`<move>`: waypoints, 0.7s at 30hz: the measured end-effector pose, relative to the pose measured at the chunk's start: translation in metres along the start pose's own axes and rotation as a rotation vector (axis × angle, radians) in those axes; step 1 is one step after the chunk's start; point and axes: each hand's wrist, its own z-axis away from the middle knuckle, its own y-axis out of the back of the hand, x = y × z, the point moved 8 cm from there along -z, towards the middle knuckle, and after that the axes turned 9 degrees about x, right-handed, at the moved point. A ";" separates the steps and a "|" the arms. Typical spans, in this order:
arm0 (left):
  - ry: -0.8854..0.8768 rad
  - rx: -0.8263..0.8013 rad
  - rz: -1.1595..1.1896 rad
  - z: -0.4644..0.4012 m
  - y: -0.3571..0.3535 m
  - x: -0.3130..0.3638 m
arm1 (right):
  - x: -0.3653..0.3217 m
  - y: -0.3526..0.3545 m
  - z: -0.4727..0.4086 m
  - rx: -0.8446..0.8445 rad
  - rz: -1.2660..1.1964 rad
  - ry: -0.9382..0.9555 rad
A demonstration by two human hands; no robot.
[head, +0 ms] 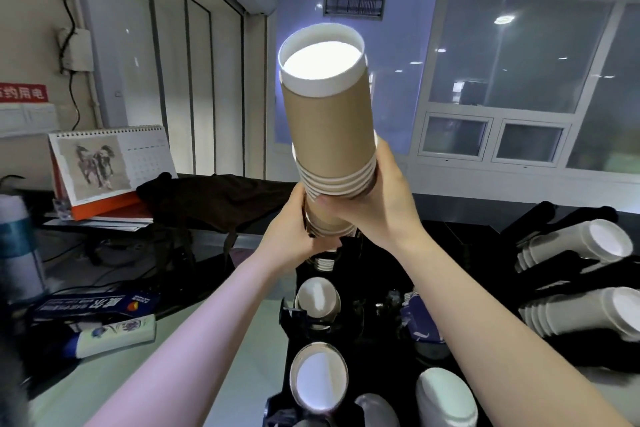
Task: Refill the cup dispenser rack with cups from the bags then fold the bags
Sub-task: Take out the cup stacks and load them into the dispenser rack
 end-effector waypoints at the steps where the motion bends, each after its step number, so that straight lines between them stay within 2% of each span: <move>1: -0.027 -0.004 0.012 0.004 0.005 0.006 | -0.005 0.004 0.004 0.007 -0.005 0.008; 3: -0.020 -0.001 0.067 0.015 0.016 0.011 | -0.016 0.011 0.011 0.031 -0.017 0.044; 7: 0.015 0.111 0.191 0.041 0.044 0.033 | -0.041 0.020 0.019 0.087 -0.059 0.092; 10: -0.066 0.153 0.368 0.050 0.063 0.065 | -0.052 0.021 0.030 0.083 -0.072 0.090; 14: -0.239 0.090 0.462 0.061 0.074 0.103 | -0.046 0.001 0.058 -0.111 -0.022 0.044; 18: -0.199 0.091 0.426 0.072 0.074 0.097 | -0.024 -0.013 0.082 -0.288 0.062 -0.076; 21: -0.155 0.076 0.395 0.082 0.068 0.080 | -0.022 -0.011 0.093 -0.399 0.044 -0.085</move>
